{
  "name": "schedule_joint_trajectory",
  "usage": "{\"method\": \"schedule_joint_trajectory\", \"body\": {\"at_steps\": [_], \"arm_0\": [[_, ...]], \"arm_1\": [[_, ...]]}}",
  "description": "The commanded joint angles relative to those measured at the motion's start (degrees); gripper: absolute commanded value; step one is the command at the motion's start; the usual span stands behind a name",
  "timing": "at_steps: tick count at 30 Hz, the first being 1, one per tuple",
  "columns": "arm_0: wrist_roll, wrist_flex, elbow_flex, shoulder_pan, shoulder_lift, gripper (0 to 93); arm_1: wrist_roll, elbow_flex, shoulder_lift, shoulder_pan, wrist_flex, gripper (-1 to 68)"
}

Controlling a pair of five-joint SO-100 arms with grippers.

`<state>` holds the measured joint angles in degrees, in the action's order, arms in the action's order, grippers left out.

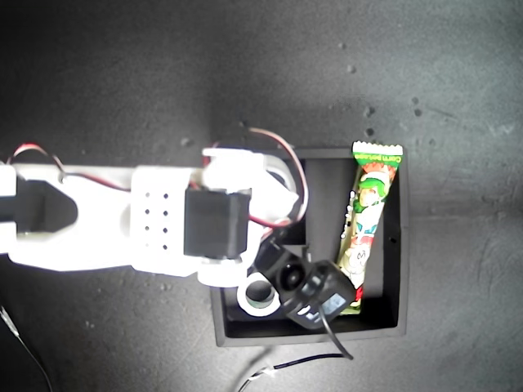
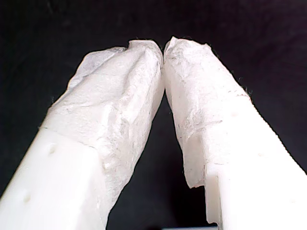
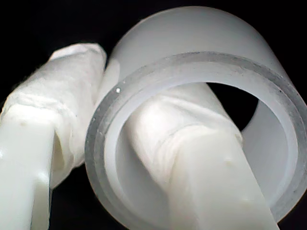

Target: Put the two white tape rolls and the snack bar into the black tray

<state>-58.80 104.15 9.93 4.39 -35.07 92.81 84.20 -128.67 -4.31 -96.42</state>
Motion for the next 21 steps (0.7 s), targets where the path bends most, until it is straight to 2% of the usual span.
{"method": "schedule_joint_trajectory", "body": {"at_steps": [1,5,11,17,21], "arm_0": [[-2.11,0.97,0.88,1.05,-1.58,0.0],[-2.99,0.97,0.79,3.16,-5.45,0.0],[-3.25,0.97,2.81,3.78,-4.31,0.2],[-3.69,0.97,1.41,3.25,-0.35,13.0],[-2.90,0.97,1.67,1.85,-3.16,15.8]], "arm_1": [[2.55,25.14,-17.40,2.90,6.94,-0.6],[3.87,44.82,-39.46,4.83,9.76,-0.6],[3.08,61.87,-63.28,5.71,9.76,-0.6],[-0.09,72.16,-63.28,3.96,16.79,-0.6],[-3.43,79.10,-63.28,3.16,22.76,-0.6]]}}
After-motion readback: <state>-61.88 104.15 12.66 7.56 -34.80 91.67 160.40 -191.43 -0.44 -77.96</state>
